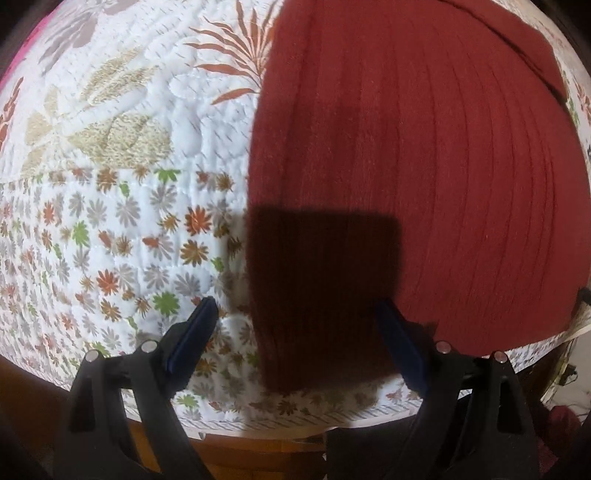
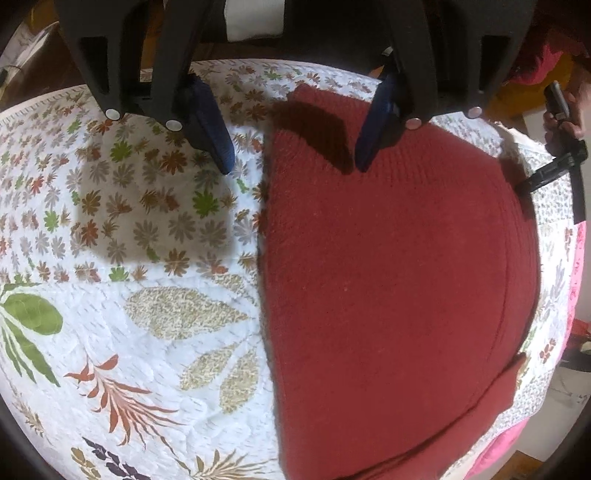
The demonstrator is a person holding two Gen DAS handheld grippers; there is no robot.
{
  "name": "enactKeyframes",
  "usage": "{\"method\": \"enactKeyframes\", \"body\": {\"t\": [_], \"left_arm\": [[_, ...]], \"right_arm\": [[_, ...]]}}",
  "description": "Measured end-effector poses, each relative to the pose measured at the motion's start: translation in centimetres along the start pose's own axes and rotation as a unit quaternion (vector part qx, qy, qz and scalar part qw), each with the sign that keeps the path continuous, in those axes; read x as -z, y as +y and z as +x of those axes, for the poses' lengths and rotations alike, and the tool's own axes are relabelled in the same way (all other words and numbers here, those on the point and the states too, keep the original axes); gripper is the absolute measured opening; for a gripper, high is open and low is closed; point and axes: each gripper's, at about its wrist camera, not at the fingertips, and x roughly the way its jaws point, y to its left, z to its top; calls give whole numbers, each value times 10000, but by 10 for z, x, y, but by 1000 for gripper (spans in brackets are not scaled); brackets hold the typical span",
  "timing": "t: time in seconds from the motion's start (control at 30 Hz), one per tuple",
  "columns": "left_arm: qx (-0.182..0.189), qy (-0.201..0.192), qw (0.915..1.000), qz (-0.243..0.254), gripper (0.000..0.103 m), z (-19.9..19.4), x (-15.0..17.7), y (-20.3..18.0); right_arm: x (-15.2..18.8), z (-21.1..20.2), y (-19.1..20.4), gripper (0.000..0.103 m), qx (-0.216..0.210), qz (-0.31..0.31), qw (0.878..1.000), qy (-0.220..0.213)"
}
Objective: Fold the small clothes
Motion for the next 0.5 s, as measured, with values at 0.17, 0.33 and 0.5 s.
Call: {"method": "enactKeyframes", "body": {"t": [0.17, 0.33, 0.5], "left_arm": [[209, 55, 9996, -164, 75, 9, -6, -17], [302, 83, 9994, -144, 57, 6, -18, -36], [426, 59, 9988, -252, 28, 0, -18, -36]], "right_arm": [[8, 18, 10, 64, -183, 125, 9997, 75], [6, 19, 6, 46, -434, 187, 9987, 183], [5, 18, 3, 30, -507, 101, 9984, 246]]}}
